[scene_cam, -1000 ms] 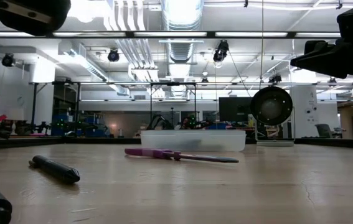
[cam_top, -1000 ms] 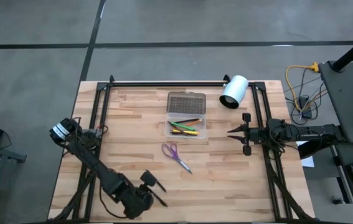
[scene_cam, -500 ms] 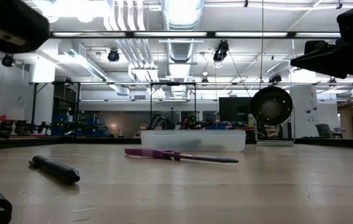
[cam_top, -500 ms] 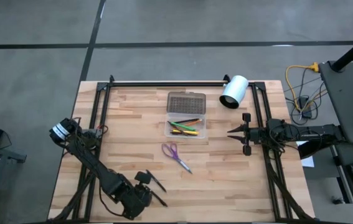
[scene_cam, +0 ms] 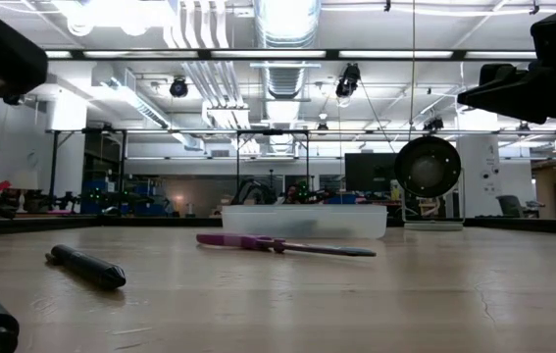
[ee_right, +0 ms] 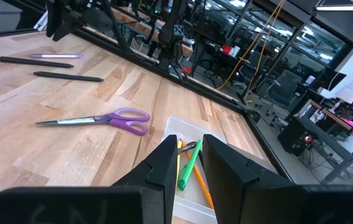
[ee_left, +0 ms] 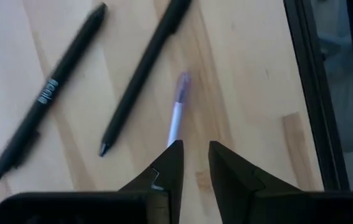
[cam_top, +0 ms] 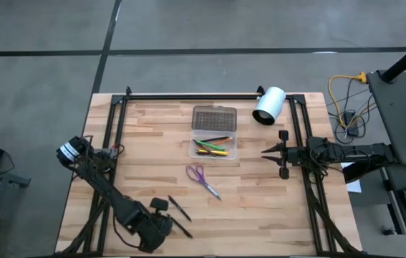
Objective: Pick & place school supplies into a supply box
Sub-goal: Put the purple pen into the transparent bin
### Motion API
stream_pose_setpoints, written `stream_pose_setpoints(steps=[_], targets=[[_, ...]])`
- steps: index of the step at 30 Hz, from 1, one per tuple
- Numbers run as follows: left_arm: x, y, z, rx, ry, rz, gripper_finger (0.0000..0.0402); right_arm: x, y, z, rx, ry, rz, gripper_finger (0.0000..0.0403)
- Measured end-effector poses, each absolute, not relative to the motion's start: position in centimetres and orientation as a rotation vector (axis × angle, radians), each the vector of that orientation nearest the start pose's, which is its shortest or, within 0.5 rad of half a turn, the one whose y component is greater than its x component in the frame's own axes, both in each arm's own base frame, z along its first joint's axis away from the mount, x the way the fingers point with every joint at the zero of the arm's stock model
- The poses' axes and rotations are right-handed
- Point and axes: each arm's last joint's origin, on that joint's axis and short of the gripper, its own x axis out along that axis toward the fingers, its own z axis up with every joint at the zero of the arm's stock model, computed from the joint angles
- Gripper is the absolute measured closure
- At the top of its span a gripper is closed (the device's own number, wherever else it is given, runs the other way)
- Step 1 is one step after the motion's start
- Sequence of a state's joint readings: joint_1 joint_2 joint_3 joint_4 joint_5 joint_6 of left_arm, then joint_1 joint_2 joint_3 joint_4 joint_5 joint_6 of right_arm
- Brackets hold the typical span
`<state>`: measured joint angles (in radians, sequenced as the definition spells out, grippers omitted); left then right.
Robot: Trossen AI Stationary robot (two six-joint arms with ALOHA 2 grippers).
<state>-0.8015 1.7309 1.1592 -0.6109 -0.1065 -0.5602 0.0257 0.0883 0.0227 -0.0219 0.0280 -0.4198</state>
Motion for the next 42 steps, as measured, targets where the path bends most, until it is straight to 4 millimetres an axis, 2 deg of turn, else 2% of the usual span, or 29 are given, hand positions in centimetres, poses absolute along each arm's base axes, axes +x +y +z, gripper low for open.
stream_pose_setpoints(steps=[22,29,42], targets=[[22.6,-23.3,17.1,0.075,1.241,-0.272,0.034,10.2,0.2,16.2,-0.422,0.087,0.016,0.0335],[22.2,-22.8,15.8,0.076,1.245,-0.268,0.034,10.2,0.2,16.2,-0.422,0.087,0.016,0.0335],[22.4,-21.8,14.7,0.021,1.268,-0.288,0.0348,10.2,0.2,16.2,-0.422,0.086,0.015,0.0335]])
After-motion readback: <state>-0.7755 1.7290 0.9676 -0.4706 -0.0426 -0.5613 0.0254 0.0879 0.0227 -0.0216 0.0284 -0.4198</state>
